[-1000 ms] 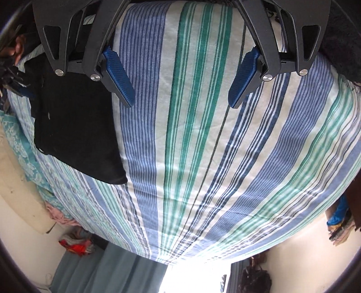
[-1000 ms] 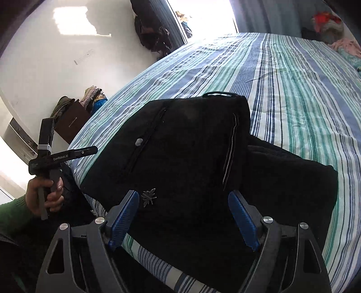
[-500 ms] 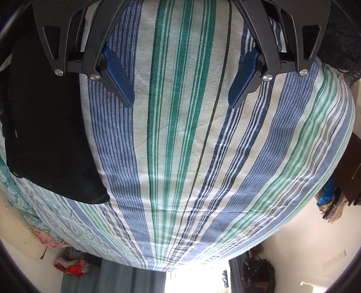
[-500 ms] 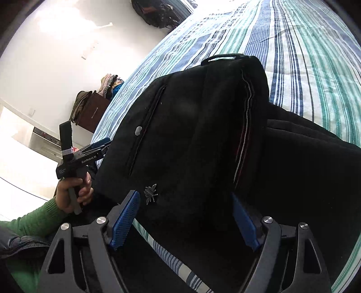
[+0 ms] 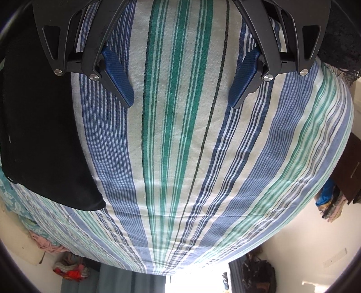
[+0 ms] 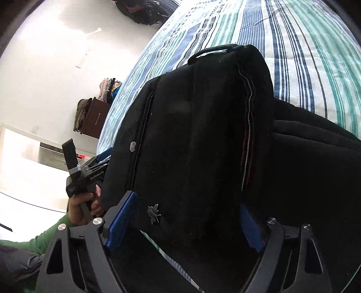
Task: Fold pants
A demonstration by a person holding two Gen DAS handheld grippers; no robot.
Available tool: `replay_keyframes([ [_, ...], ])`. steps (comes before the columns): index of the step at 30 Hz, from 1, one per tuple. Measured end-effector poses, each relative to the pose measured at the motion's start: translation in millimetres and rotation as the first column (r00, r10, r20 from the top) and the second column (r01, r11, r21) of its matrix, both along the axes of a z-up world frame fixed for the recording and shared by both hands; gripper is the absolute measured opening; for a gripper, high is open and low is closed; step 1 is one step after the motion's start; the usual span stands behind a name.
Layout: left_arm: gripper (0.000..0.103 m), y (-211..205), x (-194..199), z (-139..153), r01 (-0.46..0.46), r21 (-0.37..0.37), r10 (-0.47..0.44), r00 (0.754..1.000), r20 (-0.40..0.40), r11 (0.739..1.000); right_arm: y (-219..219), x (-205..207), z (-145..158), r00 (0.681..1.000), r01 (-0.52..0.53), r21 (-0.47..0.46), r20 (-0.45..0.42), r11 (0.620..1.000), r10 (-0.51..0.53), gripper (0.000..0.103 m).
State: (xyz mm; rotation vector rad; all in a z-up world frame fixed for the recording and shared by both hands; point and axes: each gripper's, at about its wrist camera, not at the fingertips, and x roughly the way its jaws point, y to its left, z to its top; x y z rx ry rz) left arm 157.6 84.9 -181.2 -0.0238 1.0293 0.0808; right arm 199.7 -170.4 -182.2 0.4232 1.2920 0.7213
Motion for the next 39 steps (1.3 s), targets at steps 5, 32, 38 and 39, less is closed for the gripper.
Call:
replay_keyframes([
  [5, 0.089, 0, 0, 0, -0.005, -0.003, 0.005, 1.000, -0.002, 1.000, -13, -6, 17, 0.995, 0.098, 0.017, 0.010, 0.995, -0.098, 0.017],
  [32, 0.089, -58, -25, 40, 0.193, 0.006, -0.193, 0.978, 0.083, 0.981, -190, -99, 5, 0.837, 0.547, 0.009, -0.040, 0.837, -0.546, 0.015],
  [38, 0.090, -107, -40, 91, 0.327, -0.032, -0.312, 0.924, 0.219, 0.945, -187, -87, 62, 0.850, 0.525, -0.164, 0.149, 0.835, -0.505, 0.032],
  [39, 0.091, -118, -41, 96, 0.358, -0.046, -0.338, 0.912, 0.232, 0.933, -187, -83, 77, 0.839, 0.537, -0.160, 0.200, 0.828, -0.506, 0.032],
])
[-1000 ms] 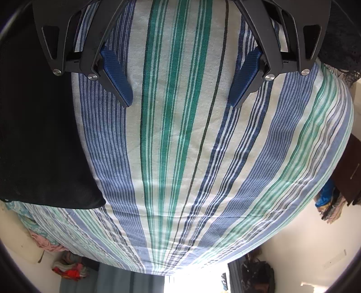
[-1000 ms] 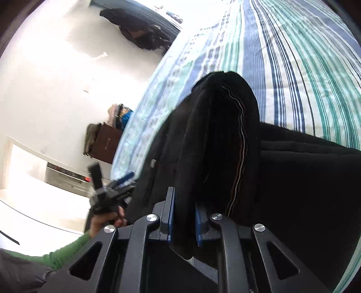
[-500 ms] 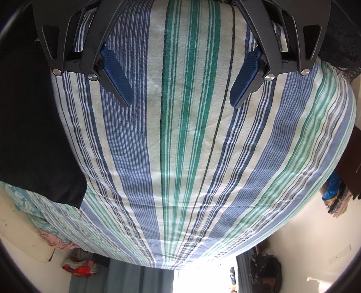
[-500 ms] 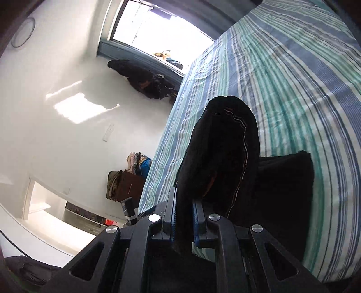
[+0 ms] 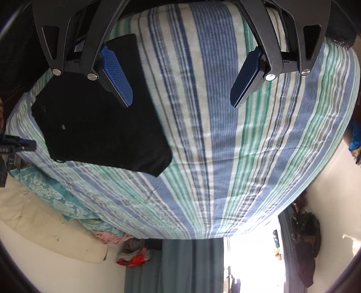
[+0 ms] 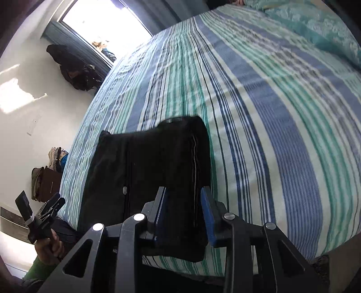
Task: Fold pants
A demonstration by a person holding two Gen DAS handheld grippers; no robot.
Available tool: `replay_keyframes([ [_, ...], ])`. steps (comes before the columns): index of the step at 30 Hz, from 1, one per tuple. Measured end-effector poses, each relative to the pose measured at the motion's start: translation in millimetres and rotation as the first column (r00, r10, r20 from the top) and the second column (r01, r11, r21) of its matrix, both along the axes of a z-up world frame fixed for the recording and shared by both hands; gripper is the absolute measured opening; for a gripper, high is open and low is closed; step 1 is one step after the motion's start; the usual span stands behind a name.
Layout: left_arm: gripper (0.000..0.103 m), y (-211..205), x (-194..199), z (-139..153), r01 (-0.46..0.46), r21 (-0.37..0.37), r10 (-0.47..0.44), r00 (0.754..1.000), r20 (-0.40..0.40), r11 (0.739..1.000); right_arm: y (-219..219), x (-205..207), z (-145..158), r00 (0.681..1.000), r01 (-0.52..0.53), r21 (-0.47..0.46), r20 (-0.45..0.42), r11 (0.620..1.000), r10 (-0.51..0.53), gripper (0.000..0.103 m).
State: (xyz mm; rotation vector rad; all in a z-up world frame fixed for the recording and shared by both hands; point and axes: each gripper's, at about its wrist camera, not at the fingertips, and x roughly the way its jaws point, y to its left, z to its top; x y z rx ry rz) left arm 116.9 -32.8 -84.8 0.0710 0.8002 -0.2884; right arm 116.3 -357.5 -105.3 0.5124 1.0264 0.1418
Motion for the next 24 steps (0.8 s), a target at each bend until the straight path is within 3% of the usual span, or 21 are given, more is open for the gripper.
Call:
replay_keyframes([
  [3, 0.092, -33, 3, 2, 0.093, -0.018, -0.093, 0.996, -0.015, 0.995, 14, 25, 35, 0.994, -0.031, -0.007, 0.109, 1.000, 0.031, 0.032],
  [6, 0.092, -65, 1, -14, 0.177, 0.032, -0.176, 0.984, -0.031, 0.984, 39, 55, 38, 0.983, -0.077, 0.010, 0.168, 0.997, 0.075, 0.032],
  [8, 0.092, -81, 0, -33, 0.215, 0.096, -0.209, 0.975, -0.069, 0.972, 50, 76, 15, 0.987, -0.062, -0.023, 0.148, 0.998, 0.065, 0.032],
  [11, 0.092, -92, -3, -57, 0.247, 0.157, -0.231, 0.966, -0.116, 0.956, 45, 87, -47, 1.000, -0.002, -0.055, -0.014, 0.999, 0.001, 0.028],
  [14, 0.092, -86, -5, -53, 0.226, 0.122, -0.212, 0.970, -0.118, 0.967, 29, 71, -48, 0.998, 0.060, 0.022, 0.029, 0.998, -0.060, 0.028],
  [18, 0.092, -75, -5, -36, 0.185, 0.058, -0.178, 0.978, -0.108, 0.981, 46, 50, -12, 0.999, -0.003, -0.136, 0.044, 0.991, 0.009, 0.032],
  [21, 0.092, -67, -4, -24, 0.149, 0.012, -0.147, 0.985, -0.090, 0.989, 61, 16, 13, 0.994, -0.061, -0.138, 0.077, 0.989, 0.073, 0.034],
  [24, 0.095, -67, -2, -26, 0.132, 0.007, -0.131, 0.987, -0.090, 0.991, 79, -17, 15, 0.992, -0.094, -0.126, 0.072, 0.988, 0.104, 0.036],
])
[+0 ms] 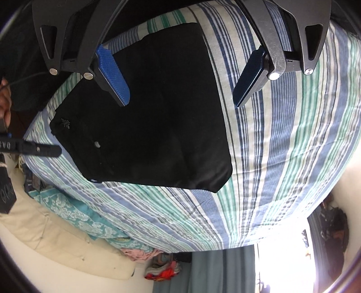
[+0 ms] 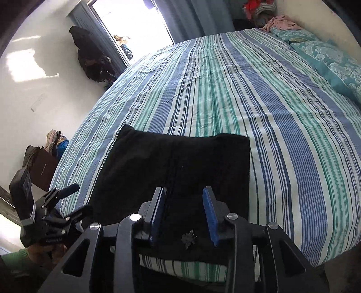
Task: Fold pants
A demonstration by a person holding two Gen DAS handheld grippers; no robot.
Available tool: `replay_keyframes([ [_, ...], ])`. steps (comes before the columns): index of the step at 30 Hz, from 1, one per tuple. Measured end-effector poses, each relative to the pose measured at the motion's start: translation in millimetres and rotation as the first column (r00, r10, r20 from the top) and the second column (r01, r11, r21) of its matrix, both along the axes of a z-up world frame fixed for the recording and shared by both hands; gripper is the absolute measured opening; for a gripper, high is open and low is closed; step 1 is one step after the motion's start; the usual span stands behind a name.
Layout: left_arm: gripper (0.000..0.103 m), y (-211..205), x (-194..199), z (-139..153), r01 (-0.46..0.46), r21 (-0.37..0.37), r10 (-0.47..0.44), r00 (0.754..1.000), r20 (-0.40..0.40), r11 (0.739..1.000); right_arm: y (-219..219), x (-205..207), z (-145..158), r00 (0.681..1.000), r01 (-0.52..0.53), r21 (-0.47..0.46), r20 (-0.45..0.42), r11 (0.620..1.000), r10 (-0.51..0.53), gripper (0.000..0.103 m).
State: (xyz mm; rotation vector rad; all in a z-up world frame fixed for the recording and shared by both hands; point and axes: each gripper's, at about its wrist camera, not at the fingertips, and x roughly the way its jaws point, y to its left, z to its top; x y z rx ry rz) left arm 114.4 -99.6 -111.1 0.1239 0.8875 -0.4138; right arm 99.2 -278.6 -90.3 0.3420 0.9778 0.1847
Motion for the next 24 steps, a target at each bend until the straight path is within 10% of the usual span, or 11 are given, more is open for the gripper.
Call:
replay_keyframes([
  [5, 0.096, -12, 0, -37, 0.042, 0.108, -0.034, 0.997, -0.076, 0.993, 25, -23, -51, 0.991, -0.015, -0.090, -0.133, 0.996, 0.003, 0.036],
  [10, 0.096, 5, -4, -19, 0.006, 0.064, -0.002, 0.999, -0.048, 0.998, 30, -39, -44, 0.996, 0.029, -0.103, -0.076, 0.994, -0.037, 0.038],
  [15, 0.096, 33, 2, -6, -0.069, 0.014, 0.070, 0.996, -0.047, 0.997, 19, -54, -33, 0.991, 0.131, -0.072, -0.003, 0.989, -0.131, 0.071],
  [24, 0.096, 76, 22, -15, -0.206, -0.043, 0.198, 0.971, -0.133, 0.978, -2, -63, -21, 0.968, 0.243, -0.001, 0.067, 0.970, -0.242, 0.074],
])
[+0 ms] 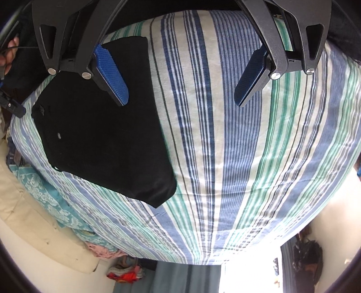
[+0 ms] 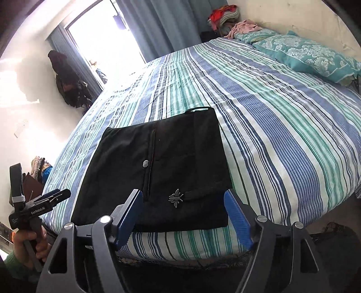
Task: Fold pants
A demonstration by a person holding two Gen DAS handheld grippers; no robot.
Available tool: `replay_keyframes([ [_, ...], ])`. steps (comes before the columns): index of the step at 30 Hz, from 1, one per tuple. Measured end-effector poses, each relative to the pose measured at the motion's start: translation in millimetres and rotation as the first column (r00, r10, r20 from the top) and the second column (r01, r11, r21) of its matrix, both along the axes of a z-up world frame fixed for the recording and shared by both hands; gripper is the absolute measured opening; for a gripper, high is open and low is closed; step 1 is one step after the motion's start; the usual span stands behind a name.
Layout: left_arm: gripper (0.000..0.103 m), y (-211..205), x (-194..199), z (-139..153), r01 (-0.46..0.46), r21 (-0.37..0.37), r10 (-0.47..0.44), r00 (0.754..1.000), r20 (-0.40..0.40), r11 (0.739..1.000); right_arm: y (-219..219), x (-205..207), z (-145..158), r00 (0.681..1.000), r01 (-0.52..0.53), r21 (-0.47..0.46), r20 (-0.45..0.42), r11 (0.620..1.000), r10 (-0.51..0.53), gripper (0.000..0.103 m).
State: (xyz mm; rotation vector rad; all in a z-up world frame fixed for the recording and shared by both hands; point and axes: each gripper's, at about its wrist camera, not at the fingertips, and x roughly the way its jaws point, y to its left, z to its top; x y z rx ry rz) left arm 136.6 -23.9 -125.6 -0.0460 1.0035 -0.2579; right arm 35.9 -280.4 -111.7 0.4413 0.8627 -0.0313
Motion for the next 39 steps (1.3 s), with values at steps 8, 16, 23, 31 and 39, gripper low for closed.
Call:
replay_keyframes([
  [8, 0.096, 30, 15, -11, -0.037, -0.264, -0.007, 0.986, -0.166, 0.964, -76, 1, -10, 0.991, 0.121, 0.332, 0.012, 0.936, -0.132, 0.075],
  [16, 0.096, -12, 51, -44, 0.024, -0.340, -0.127, 0.950, -0.284, 0.940, -89, 70, -63, 0.974, -0.078, 0.437, -0.159, 0.896, 0.163, 0.077],
  [23, 0.055, -51, 53, -49, 0.113, -0.330, -0.210, 0.938, -0.275, 0.937, -53, 99, -95, 0.926, -0.218, 0.489, -0.171, 0.845, 0.338, 0.073],
  [31, 0.028, -37, 59, 12, 0.103, -0.352, -0.161, 0.977, -0.139, 0.930, -35, 96, -43, 0.931, -0.309, 0.417, -0.052, 0.855, 0.362, 0.036],
  [39, 0.030, 11, 140, 62, 0.039, -0.283, -0.039, 0.999, 0.004, 0.958, 6, 189, 13, 0.921, -0.389, 0.360, 0.127, 0.848, 0.368, 0.036],
])
